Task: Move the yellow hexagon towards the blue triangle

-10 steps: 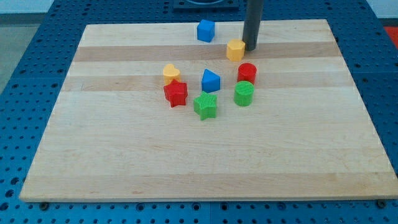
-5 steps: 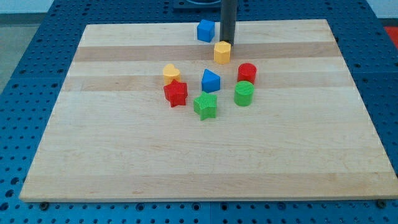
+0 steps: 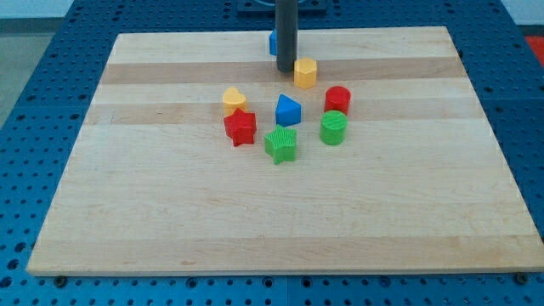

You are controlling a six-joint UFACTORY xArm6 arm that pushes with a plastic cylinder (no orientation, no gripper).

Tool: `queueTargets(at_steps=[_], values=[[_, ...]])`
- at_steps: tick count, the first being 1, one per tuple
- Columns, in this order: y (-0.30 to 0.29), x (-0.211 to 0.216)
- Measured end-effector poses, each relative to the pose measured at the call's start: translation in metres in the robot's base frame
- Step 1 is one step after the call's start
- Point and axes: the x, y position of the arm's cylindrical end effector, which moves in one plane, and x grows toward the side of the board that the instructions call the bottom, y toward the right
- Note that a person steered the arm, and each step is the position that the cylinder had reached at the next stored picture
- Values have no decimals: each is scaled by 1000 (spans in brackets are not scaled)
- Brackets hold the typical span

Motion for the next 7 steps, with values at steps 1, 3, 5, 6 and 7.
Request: queueTargets(at_steps=[1,3,5,6,7], values=[[5,-7],[33,-15],[35,-7],[35,3],[35,10]])
